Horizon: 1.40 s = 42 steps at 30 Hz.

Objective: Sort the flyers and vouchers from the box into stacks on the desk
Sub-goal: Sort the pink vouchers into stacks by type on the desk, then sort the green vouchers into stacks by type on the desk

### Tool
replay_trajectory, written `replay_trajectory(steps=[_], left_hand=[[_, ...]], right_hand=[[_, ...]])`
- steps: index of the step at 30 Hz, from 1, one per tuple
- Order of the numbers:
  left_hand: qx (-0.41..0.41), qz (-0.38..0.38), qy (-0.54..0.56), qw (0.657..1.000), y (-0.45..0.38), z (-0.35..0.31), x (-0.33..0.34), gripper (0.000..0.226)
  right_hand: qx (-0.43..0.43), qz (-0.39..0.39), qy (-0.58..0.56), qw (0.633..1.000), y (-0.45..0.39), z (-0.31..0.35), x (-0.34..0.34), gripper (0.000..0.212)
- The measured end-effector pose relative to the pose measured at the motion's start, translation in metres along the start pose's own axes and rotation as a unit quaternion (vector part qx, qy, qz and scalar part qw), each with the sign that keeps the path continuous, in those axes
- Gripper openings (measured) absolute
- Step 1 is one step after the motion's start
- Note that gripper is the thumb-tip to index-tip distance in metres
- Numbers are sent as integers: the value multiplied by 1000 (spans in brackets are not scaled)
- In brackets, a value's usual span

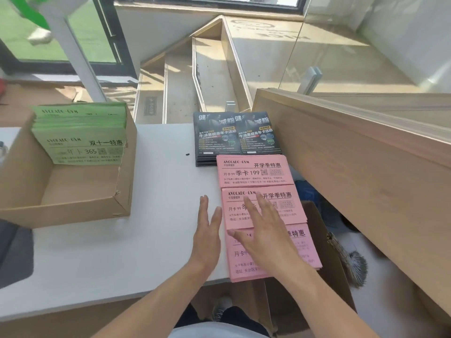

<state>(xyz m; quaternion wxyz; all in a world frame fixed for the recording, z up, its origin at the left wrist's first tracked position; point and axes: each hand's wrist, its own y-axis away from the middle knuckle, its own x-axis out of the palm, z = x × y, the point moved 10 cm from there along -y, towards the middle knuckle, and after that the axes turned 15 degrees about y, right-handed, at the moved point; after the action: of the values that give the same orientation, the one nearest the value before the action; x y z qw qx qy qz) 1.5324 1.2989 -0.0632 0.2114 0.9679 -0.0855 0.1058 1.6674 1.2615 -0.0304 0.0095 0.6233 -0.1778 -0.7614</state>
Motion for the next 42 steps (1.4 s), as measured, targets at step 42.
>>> replay_trajectory(steps=[42], left_hand=[[309, -152, -539, 769, -185, -238, -363, 81]], right_hand=[[-171, -237, 136, 947, -244, 389, -40, 38]])
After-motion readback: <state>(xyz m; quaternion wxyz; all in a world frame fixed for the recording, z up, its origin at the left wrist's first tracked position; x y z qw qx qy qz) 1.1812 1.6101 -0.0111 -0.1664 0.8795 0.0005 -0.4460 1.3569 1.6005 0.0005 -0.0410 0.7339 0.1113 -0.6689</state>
